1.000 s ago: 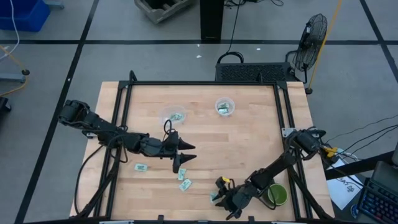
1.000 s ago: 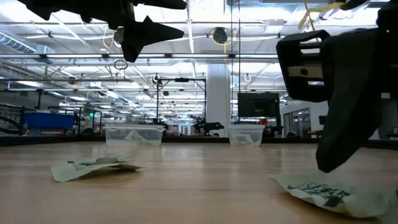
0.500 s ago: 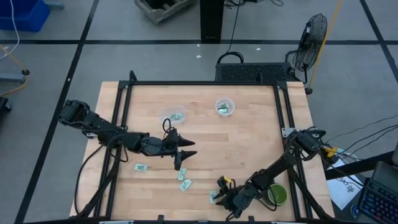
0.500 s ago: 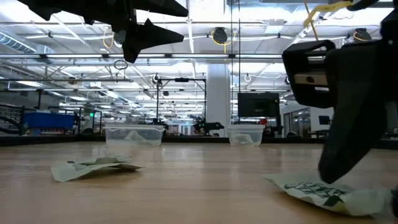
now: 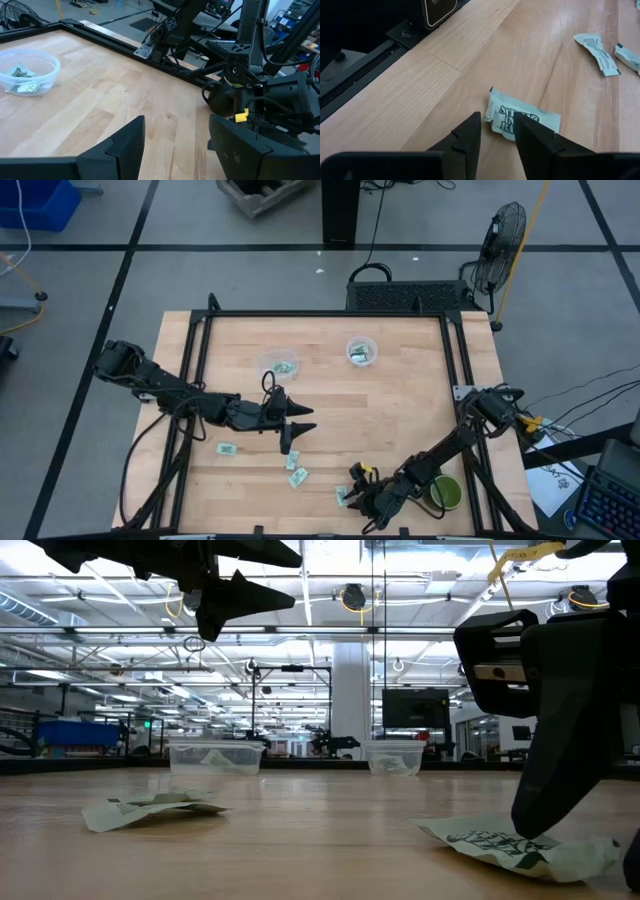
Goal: Pick and place Stevia / Truvia into bins
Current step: Put the stevia packet into the right transparent container
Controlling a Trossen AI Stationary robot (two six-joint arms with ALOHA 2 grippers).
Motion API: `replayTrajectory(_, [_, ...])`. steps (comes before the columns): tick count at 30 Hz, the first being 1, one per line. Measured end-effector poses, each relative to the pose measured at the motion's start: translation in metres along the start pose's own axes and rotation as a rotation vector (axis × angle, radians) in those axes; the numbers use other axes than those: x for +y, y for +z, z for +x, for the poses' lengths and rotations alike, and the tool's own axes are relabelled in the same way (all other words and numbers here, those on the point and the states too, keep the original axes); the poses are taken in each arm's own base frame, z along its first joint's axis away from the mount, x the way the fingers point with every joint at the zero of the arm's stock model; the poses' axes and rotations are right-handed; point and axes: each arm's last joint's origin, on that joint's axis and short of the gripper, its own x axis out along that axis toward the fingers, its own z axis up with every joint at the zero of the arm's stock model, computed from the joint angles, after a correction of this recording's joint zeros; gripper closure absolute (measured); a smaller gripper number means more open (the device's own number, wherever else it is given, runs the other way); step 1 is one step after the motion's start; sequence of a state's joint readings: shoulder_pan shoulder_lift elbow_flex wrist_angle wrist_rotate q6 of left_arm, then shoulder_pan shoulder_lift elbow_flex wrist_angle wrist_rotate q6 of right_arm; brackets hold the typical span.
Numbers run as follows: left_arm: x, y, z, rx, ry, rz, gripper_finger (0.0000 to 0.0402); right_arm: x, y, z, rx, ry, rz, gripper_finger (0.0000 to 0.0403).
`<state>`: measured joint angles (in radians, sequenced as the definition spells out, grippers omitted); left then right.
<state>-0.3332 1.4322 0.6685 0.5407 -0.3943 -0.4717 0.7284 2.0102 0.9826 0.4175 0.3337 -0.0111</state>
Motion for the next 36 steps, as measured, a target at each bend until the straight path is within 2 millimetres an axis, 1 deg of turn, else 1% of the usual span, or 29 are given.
replayTrajectory(3, [0.0, 0.0, 0.0, 0.0, 0.0, 0.0, 0.0176, 0.0, 0.0, 0.0, 0.001, 0.002, 0.0, 0.031])
replayTrajectory(12, [0.0, 0.0, 0.0, 0.0, 0.0, 0.0, 0.0176, 0.0, 0.0, 0.0, -0.001, -0.003, -0.002, 0.0378])
replayTrajectory(16, [0.0, 0.0, 0.0, 0.0, 0.0, 0.001, 0.0176, -0.001, 0.001, 0.0, -0.014, -0.013, -0.012, 0.0399])
replayTrajectory(26, [0.001, -0.002, 0.0, 0.018, 0.01, 0.009, 0.0176, -0.008, 0.003, 0.0, -0.01, -0.15, -0.066, 0.0398])
replayTrajectory(32, [0.001, -0.002, 0.0, 0.018, 0.01, 0.009, 0.0176, -0.022, 0.011, -0.006, -0.024, -0.255, -0.035, 0.04])
replayTrajectory(36, [0.001, -0.002, 0.0, 0.018, 0.01, 0.009, 0.0176, -0.036, 0.015, -0.013, 0.012, -0.324, 0.004, 0.0401])
